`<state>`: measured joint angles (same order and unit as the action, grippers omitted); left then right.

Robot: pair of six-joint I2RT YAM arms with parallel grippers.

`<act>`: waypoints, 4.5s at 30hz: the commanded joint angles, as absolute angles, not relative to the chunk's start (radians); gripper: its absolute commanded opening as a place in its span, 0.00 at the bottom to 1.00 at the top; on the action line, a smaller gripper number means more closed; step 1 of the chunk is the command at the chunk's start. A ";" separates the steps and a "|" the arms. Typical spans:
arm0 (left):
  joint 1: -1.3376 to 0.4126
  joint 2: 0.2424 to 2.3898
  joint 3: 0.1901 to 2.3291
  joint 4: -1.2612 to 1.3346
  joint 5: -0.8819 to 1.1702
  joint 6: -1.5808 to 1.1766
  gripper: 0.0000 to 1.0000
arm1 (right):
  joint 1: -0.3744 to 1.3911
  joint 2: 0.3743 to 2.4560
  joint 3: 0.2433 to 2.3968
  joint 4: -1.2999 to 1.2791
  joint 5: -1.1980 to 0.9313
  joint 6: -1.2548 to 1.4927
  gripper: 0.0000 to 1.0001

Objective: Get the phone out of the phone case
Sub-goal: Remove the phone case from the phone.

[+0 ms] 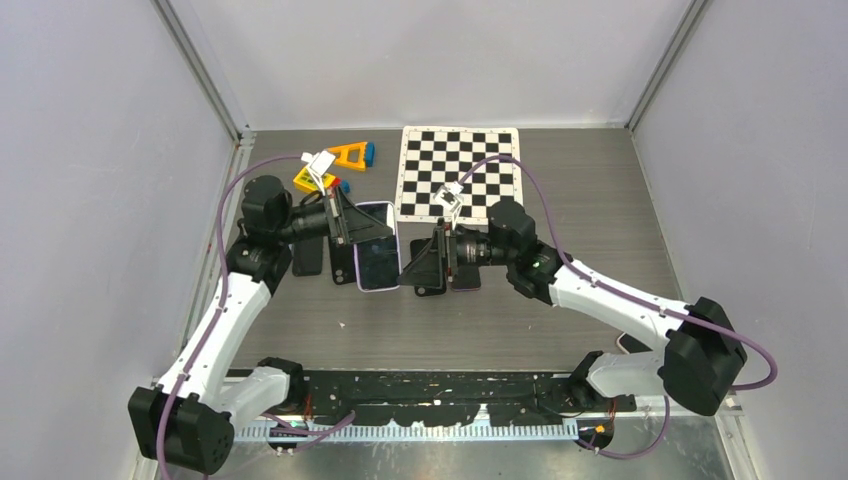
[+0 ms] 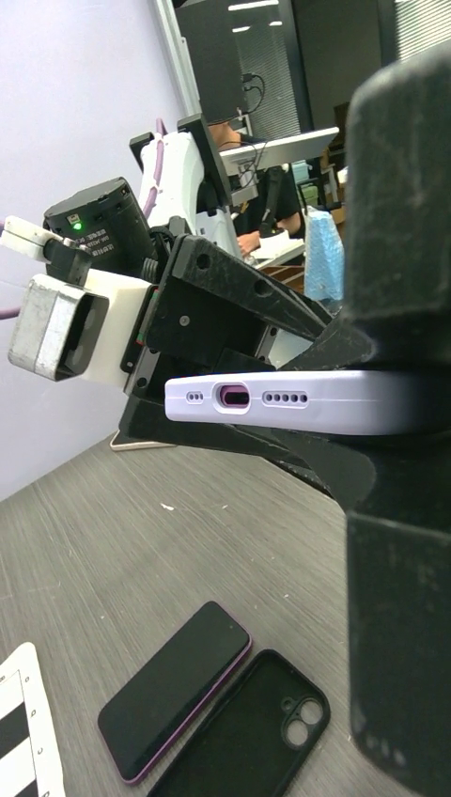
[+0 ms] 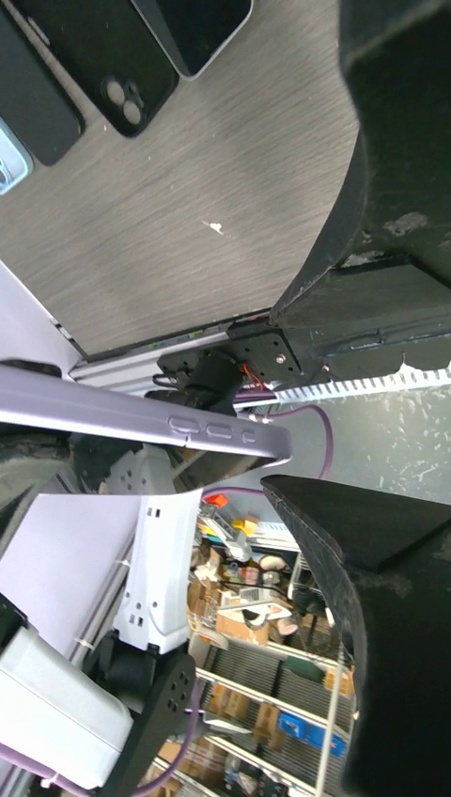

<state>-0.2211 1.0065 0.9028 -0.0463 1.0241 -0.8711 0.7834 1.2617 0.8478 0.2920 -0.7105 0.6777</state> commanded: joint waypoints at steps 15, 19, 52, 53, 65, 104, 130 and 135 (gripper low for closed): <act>-0.224 0.999 0.946 0.024 1.063 -0.934 0.00 | 0.825 1.331 0.926 0.276 -0.840 0.501 0.24; -0.229 1.002 0.941 0.031 1.080 -0.938 0.00 | 0.825 1.363 0.952 0.262 -0.813 0.484 0.09; -0.255 1.091 1.032 -0.242 0.979 -1.016 0.00 | 0.829 1.181 0.819 0.192 -0.296 0.314 0.07; -0.253 1.091 1.029 -0.234 0.967 -1.022 0.00 | 0.827 1.166 0.817 0.176 -0.303 0.340 0.10; -0.238 1.046 0.887 0.044 0.599 -1.393 0.00 | 0.823 1.022 0.741 0.657 -0.469 0.851 0.63; -0.244 1.048 0.604 0.479 0.495 -1.952 0.00 | 0.873 1.257 0.720 0.984 -0.343 0.956 0.22; -0.244 0.984 0.563 0.535 0.440 -2.035 0.00 | 0.866 1.465 0.685 0.894 -0.077 1.113 0.61; -0.244 0.989 0.586 0.567 0.445 -2.030 0.00 | 0.854 1.509 0.681 0.905 -0.064 1.159 0.64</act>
